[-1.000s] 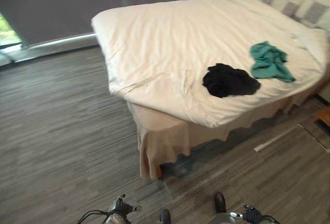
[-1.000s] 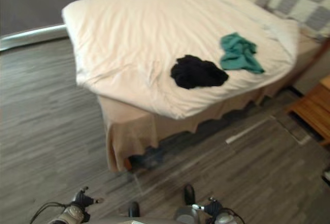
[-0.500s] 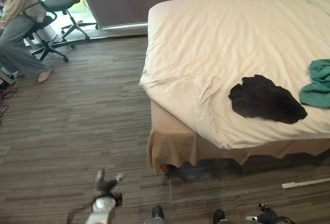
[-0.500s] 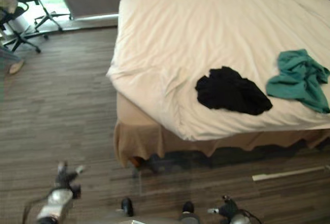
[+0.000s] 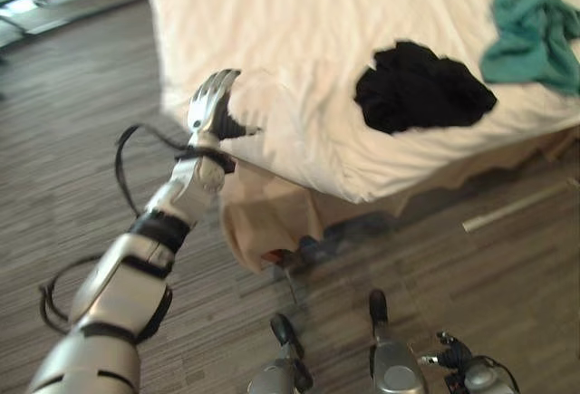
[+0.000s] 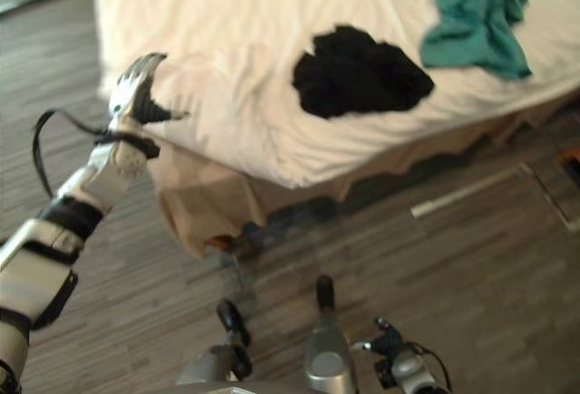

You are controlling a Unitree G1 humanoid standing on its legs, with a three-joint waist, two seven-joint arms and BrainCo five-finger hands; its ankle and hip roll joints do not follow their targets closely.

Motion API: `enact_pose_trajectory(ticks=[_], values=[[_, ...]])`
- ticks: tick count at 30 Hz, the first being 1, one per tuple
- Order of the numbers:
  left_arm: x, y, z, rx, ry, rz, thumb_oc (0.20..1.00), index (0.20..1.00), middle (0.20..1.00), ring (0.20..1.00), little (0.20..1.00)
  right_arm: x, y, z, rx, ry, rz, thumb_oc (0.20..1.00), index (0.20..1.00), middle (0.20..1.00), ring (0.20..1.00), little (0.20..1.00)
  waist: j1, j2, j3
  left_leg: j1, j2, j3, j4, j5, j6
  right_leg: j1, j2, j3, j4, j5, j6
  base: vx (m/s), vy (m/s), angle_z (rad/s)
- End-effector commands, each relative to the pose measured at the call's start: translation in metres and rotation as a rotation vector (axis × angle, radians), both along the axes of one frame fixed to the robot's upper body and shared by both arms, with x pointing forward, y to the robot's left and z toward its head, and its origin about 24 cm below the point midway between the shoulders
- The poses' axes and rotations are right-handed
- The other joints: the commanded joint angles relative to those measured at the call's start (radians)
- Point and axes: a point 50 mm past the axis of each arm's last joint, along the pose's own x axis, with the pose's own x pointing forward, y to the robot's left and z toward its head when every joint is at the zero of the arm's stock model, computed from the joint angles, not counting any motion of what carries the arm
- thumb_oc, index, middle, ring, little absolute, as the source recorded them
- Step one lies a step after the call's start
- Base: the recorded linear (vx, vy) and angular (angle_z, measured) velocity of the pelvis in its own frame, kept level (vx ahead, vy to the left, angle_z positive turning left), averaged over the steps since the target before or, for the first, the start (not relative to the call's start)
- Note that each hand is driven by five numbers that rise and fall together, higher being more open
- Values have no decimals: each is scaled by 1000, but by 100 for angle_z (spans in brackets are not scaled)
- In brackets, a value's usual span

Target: Tidy up the quilt and then pick up the clothes from the bed and put them into the laundry hamper.

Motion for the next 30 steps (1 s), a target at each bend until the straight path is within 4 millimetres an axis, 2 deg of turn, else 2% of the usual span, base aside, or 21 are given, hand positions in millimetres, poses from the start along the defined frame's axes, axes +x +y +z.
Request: enact_pose_trajectory(ticks=[1,5,6,7,9,10,11,13,14,15,16,17,18,19,20,21,22,24,28,29,30], values=[[8,31,47,139,-95,179,1000,1000,1000,1000,1000,11,-1,6,4,-63,-15,1000,1000,1000,1000,1000,13,-30,60,40,92,-43,88,-63,-107,-77,-57,25,98,-80,92,-92,-29,-7],[18,28,40,269,15,241,1000,1000,1000,1000,1000,10,1,4,14,-65,-35,1000,1000,1000,1000,1000,-5,-33,94,12,98,-48,114,-63,-112,-97,-64,26,106,-75,94,-28,-14,-10],[19,29,29,317,65,250,878,878,878,878,878,8,0,4,17,-62,-40,1000,1000,1000,1000,1000,-7,-32,96,12,99,-47,117,-65,-112,-95,-64,25,107,-77,93,10,-5,-11],[19,31,16,371,129,262,454,454,454,454,454,6,0,3,25,-56,-53,1000,1000,1000,1000,1000,-10,-33,97,18,101,-46,119,-71,-113,-89,-62,23,108,-82,93,32,1,-3],[15,40,-14,426,247,286,200,200,200,200,200,3,-4,3,33,-53,-83,1000,1000,1000,1000,1000,-12,-35,90,27,101,-41,120,-75,-113,-81,-62,25,104,-82,92,55,17,8],[1,62,-55,405,392,345,200,200,200,200,200,7,-10,7,44,-94,-124,1000,1000,1000,1000,1000,-13,-39,77,53,104,-34,116,-86,-115,-61,-60,21,97,-89,91,52,17,7],[1,62,-55,404,392,345,200,200,200,200,200,7,-10,8,44,-93,-123,1000,1000,1000,1000,1000,-14,-40,75,50,103,-33,115,-82,-115,-64,-60,22,95,-85,91,73,25,-4],[-23,92,-97,329,535,427,200,200,200,200,200,21,-20,23,47,-198,-136,1000,1000,1000,1000,1000,-15,-44,48,85,102,-22,106,-91,-117,-33,-56,18,88,-94,89,123,33,-16],[-55,123,-136,226,651,525,200,200,200,200,200,34,-32,46,36,-324,-126,1000,1000,1000,1000,1000,-15,-48,16,123,99,-15,91,-96,-117,1,-50,15,78,-100,86,136,28,-16],[-56,123,-136,225,652,525,200,200,200,200,200,33,-32,46,35,-323,-125,1000,1000,1000,1000,1000,-16,-47,13,120,98,-14,90,-92,-117,-2,-50,16,77,-96,86,140,31,-15],[-79,139,-159,161,716,579,200,200,200,200,200,45,-40,65,21,-422,-124,1000,1000,1000,1000,1000,-12,-49,-5,145,98,-11,79,-97,-119,20,-49,12,72,-101,86,139,20,-16],[-118,149,-199,32,797,625,470,470,470,470,470,62,-53,104,-39,-590,-81,1000,1000,1000,1000,1000,3,-48,-42,185,93,-12,51,-97,-117,60,-49,4,53,-99,85,198,20,-8],[-135,146,-217,-47,815,628,1000,1000,1000,1000,1000,69,-58,120,-76,-657,-60,1000,1000,1000,1000,1000,18,-49,-55,205,91,-16,43,-103,-115,81,-50,-4,48,-104,85,197,16,2],[-171,141,-248,-144,870,623,1000,1000,1000,1000,1000,85,-63,156,-160,-783,19,1000,1000,1000,1000,1000,44,-48,-81,228,85,-25,30,-105,-109,112,-50,-12,35,-103,82,150,11,17],[-188,138,-261,-161,909,619,1000,1000,1000,1000,1000,97,-61,175,-197,-856,68,1000,1000,1000,1000,1000,62,-50,-91,242,83,-31,25,-111,-107,130,-50,-18,30,-108,82,88,9,13],[-189,138,-261,-162,909,621,1000,1000,1000,1000,1000,97,-61,175,-197,-856,70,1000,1000,1000,1000,1000,61,-50,-93,239,83,-30,26,-108,-106,127,-50,-17,30,-104,81,81,17,13],[-225,130,-286,-179,1008,632,1000,1000,1000,1000,1000,119,-48,213,-232,-1011,162,1000,1000,1000,1000,1000,93,-55,-107,260,78,-42,19,-117,-101,156,-51,-25,23,-110,80,53,15,16],[-267,114,-313,-203,1140,639,1000,1000,1000,1000,1000,151,-14,259,-247,-1172,344,1000,1000,1000,1000,1000,153,-71,-120,266,77,-65,15,-121,-94,184,-50,-47,17,-115,77,45,-13,26],[-291,103,-328,-172,1239,633,1000,1000,1000,1000,1000,179,19,283,-236,-1240,451,1000,1000,1000,1000,1000,194,-83,-114,249,80,-92,16,-113,-92,187,-51,-65,19,-115,71,-37,-35,39],[-313,88,-340,-104,1356,567,1000,1000,1000,1000,1000,199,50,303,-219,-1284,542,1000,1000,1000,1000,1000,238,-94,-96,230,81,-113,19,-108,-91,184,-50,-80,22,-117,68,-210,-82,55],[-320,81,-344,-51,1406,521,1000,1000,1000,1000,1000,219,86,331,-170,-1344,611,200,200,200,200,200,281,-104,-55,187,88,-143,29,-99,-93,167,-50,-96,29,-117,65,-200,-79,40]])
